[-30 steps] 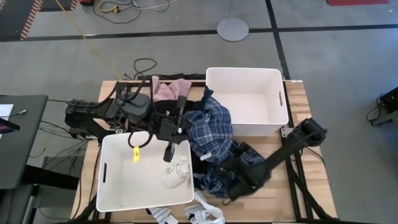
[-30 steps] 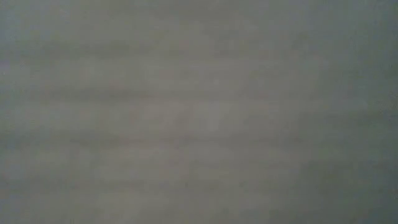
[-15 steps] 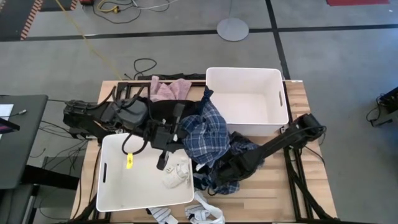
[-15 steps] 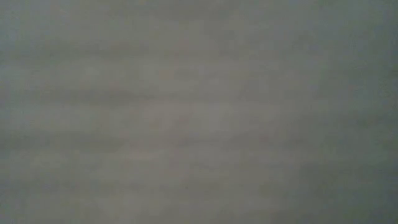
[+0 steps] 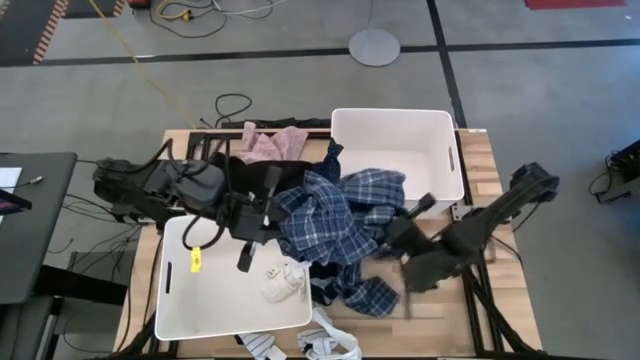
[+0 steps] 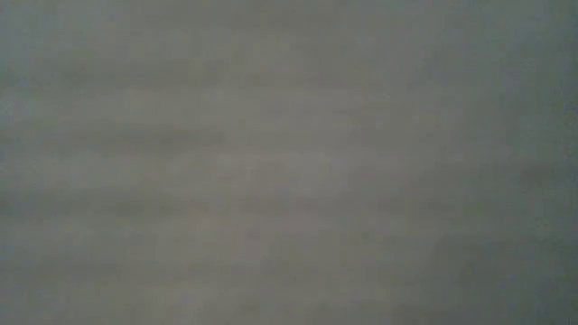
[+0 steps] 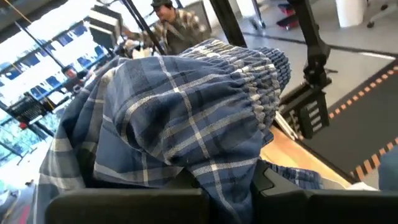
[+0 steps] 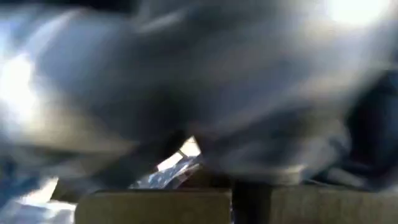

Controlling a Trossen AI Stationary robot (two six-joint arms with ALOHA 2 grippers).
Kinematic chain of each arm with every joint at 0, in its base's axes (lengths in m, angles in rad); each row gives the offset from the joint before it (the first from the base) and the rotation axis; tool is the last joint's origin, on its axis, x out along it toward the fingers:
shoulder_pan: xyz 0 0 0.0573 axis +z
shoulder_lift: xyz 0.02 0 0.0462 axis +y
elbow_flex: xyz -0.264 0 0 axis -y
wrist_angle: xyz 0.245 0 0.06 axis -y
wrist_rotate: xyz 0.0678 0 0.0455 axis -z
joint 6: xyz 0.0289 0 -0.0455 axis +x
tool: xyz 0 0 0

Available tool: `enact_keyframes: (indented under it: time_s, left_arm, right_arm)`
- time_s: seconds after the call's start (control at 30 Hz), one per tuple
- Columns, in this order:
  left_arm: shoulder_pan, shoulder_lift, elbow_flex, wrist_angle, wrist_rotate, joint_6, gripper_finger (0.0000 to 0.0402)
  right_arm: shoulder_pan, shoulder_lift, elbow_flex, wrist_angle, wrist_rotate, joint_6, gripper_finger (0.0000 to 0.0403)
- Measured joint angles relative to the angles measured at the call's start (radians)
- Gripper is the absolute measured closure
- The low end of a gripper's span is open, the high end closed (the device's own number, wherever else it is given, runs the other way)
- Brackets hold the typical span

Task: Sort clothes
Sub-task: Put the blue pajamas into the top laundry bin

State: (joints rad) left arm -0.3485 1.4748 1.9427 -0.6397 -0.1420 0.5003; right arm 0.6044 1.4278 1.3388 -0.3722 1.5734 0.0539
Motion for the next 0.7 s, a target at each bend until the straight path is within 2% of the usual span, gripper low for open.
enact_keyframes:
  time_s: [0.13, 0.27, 0.5, 0.7]
  left_arm:
    - [0.011, 0.010, 0.000, 0.000, -0.001, 0.001, 0.0386]
    - [0.022, 0.020, -0.001, -0.008, -0.040, 0.011, 0.0385]
    - [0.094, 0.068, -0.001, -0.001, -0.073, 0.035, 0.0384]
    - [0.177, 0.108, -0.001, 0.084, -0.073, 0.075, 0.0383]
  right_arm:
    - [-0.010, -0.071, 0.000, 0.200, 0.001, -0.256, 0.0402]
    - [-0.044, -0.121, 0.000, 0.344, 0.001, -0.423, 0.0402]
    - [-0.166, -0.207, 0.000, 0.412, 0.000, -0.524, 0.0401]
    - [-0.299, -0.259, 0.000, 0.407, 0.000, -0.570, 0.0399]
